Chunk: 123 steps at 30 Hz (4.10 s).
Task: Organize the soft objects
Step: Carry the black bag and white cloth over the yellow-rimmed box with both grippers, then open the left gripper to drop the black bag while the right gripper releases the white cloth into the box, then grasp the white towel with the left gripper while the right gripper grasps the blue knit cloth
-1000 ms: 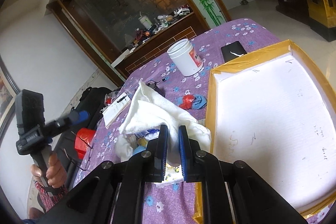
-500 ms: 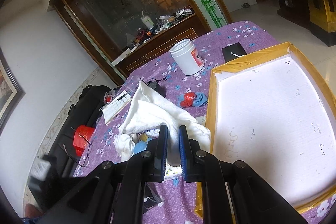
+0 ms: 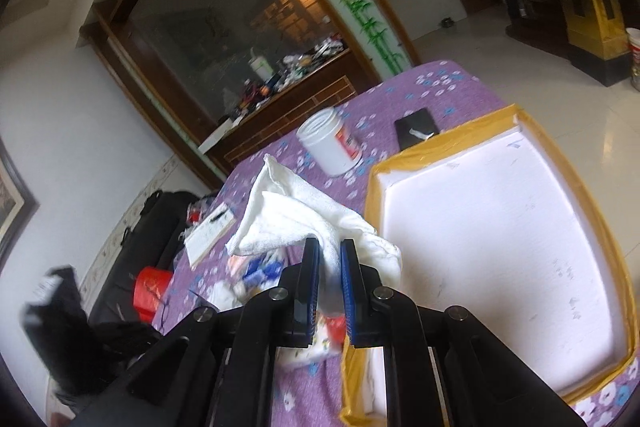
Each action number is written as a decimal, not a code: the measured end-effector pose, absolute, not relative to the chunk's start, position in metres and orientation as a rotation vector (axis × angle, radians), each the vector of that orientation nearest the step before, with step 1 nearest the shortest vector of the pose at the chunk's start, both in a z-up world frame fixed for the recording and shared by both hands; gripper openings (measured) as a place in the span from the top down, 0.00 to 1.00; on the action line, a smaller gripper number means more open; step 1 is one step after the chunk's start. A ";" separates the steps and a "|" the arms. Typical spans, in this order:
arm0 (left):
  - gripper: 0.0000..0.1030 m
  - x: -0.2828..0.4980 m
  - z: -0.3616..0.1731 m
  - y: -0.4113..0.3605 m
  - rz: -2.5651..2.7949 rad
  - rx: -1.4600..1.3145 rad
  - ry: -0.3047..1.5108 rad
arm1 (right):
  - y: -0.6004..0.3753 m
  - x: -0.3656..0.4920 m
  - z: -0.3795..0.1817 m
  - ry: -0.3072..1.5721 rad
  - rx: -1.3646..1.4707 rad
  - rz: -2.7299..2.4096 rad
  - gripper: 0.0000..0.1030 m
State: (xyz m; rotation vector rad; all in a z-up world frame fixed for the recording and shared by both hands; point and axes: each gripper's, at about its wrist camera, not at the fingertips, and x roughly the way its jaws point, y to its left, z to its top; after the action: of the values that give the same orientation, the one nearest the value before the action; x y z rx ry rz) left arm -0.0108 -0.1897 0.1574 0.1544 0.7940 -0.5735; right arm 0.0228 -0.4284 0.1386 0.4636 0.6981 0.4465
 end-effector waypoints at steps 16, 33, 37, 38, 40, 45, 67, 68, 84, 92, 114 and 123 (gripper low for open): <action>0.78 0.126 0.108 -0.245 -0.491 -0.158 0.892 | -0.477 0.129 0.103 0.718 0.740 0.190 0.89; 0.77 0.149 0.071 -0.264 -0.439 -0.188 0.984 | -0.486 0.155 0.049 0.836 0.753 0.128 0.83; 0.77 0.141 0.082 -0.259 -0.448 -0.191 0.975 | -0.487 0.152 0.054 0.813 0.754 0.123 0.73; 0.77 0.139 0.086 -0.256 -0.451 -0.200 0.972 | -0.488 0.151 0.056 0.808 0.755 0.124 0.68; 0.74 0.132 0.092 -0.252 -0.459 -0.219 0.972 | -0.488 0.148 0.060 0.784 0.743 0.113 0.64; 0.66 0.097 0.110 -0.236 -0.457 -0.219 0.930 | -0.486 0.134 0.079 0.693 0.692 0.123 0.64; 0.27 -0.044 0.092 -0.049 -0.196 -0.155 0.825 | -0.339 0.012 0.104 0.714 0.373 0.535 0.64; 0.27 -0.041 0.085 -0.048 -0.195 -0.174 0.841 | -0.339 0.008 0.102 0.719 0.367 0.548 0.64; 0.90 -0.039 0.068 -0.031 -0.254 -0.214 0.827 | -0.287 -0.014 0.090 0.752 0.167 0.681 0.60; 0.90 -0.076 0.062 0.010 -0.284 -0.293 0.840 | -0.225 -0.025 0.087 0.735 -0.165 0.686 0.44; 0.90 -0.075 0.072 -0.018 -0.370 -0.280 0.816 | -0.243 -0.023 0.081 0.750 0.056 0.781 0.81; 0.90 -0.070 0.082 -0.050 -0.419 -0.229 0.824 | -0.267 -0.026 0.083 0.743 0.182 0.797 0.81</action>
State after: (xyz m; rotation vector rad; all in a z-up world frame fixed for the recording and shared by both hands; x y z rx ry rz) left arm -0.0702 -0.0500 0.0820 -0.2285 0.8243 -0.4187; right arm -0.0260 -0.2668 0.0827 0.1819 0.7429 0.7974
